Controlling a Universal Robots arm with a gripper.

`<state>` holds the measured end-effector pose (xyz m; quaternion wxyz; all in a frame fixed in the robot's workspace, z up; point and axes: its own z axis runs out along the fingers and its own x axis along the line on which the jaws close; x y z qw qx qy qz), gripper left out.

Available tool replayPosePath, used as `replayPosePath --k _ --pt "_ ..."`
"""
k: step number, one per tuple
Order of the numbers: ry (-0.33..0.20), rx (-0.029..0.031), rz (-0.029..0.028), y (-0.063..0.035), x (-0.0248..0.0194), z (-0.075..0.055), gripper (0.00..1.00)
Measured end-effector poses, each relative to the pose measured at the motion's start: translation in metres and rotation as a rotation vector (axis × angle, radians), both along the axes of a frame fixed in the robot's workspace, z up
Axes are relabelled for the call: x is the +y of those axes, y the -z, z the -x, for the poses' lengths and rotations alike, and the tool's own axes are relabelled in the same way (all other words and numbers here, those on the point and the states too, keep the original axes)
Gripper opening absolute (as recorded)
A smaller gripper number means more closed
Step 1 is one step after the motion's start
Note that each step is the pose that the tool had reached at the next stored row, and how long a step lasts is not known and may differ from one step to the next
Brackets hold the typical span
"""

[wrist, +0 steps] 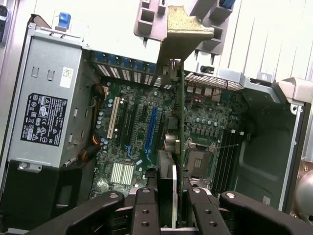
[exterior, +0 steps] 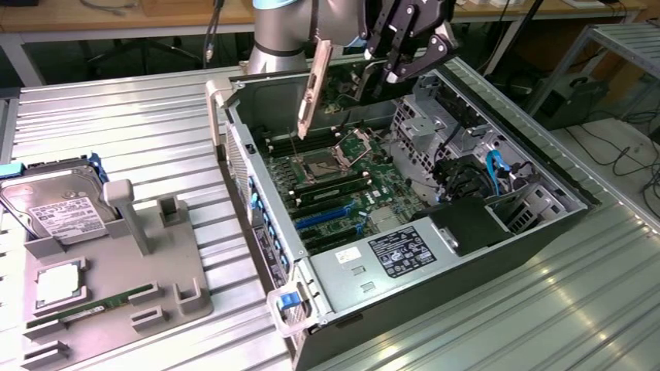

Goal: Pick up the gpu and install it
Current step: 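Insert the gpu into the slot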

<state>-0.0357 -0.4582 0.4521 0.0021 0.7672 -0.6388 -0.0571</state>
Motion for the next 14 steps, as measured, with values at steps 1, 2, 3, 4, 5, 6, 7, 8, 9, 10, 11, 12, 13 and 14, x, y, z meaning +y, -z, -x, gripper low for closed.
replayPosePath --k 1,2,3,4,5,6,7,8,9,10,11,12,13,14 --pt "0.008 -0.0007 0.0002 0.0008 0.0 0.0 0.27" --pt "0.013 -0.0022 0.0004 0.0013 0.0001 -0.0001 0.27" --pt "0.014 -0.0046 0.0011 0.0018 0.0004 0.0 0.27" --pt "0.015 -0.0073 0.0015 0.0022 0.0005 -0.0001 0.27" --pt "0.015 -0.01 0.0017 0.0028 0.0006 -0.0001 0.27" --pt "0.015 -0.0127 0.0021 0.0032 0.0006 -0.0001 0.27" --pt "0.016 -0.0153 0.0024 0.0037 0.0007 -0.0001 0.27" --pt "0.016 -0.0179 0.0026 0.0043 0.0008 -0.0001 0.27" --pt "0.016 -0.0214 0.0027 0.0052 0.0008 -0.0001 0.27" --pt "0.016 -0.0249 0.0026 0.0065 0.0008 -0.0001 0.27" --pt "0.016 -0.0287 0.0026 0.0079 0.0008 -0.0001 0.27" --pt "0.016 -0.0319 0.0026 0.0089 0.0008 -0.0001 0.27" --pt "0.016 -0.0343 0.0024 0.0096 0.0008 -0.0001 0.27" --pt "0.016 -0.0361 0.0025 0.0103 0.0008 -0.0002 0.27"
